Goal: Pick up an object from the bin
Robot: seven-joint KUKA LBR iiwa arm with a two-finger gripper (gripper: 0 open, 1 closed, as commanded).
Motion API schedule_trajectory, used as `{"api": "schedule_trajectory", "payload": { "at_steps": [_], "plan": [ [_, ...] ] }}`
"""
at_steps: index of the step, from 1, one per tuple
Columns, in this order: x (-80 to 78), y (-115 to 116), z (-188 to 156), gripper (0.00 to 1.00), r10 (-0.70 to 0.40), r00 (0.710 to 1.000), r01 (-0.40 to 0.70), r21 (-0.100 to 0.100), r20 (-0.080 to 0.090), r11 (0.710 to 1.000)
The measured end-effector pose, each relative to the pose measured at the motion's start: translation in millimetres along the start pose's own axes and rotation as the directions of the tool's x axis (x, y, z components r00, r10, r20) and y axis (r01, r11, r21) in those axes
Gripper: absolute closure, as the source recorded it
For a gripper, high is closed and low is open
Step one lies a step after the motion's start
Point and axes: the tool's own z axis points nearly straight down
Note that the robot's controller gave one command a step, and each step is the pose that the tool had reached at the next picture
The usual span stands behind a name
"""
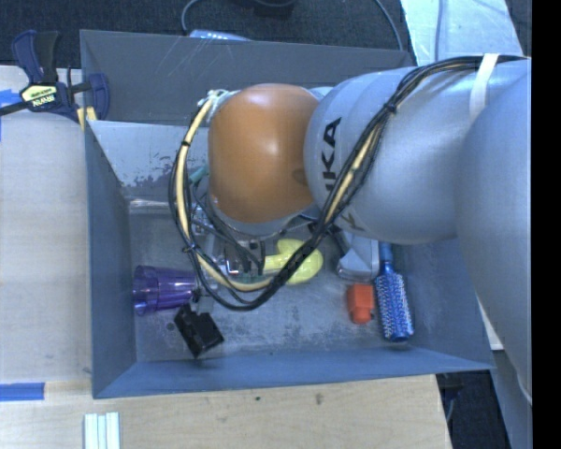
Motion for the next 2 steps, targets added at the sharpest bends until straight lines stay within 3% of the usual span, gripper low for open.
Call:
{"api": "schedule_trajectory", "payload": {
  "at_steps": [1, 2],
  "plan": [
    [-1.7, -1, -5, 0.0, 0.003, 1.0, -0.003, -0.003, 0.007, 1.0],
    [-4.9, -6, 35, 0.0, -0.061, 0.998, 0.061, -0.003, 0.012, 0.998]
  ]
}}
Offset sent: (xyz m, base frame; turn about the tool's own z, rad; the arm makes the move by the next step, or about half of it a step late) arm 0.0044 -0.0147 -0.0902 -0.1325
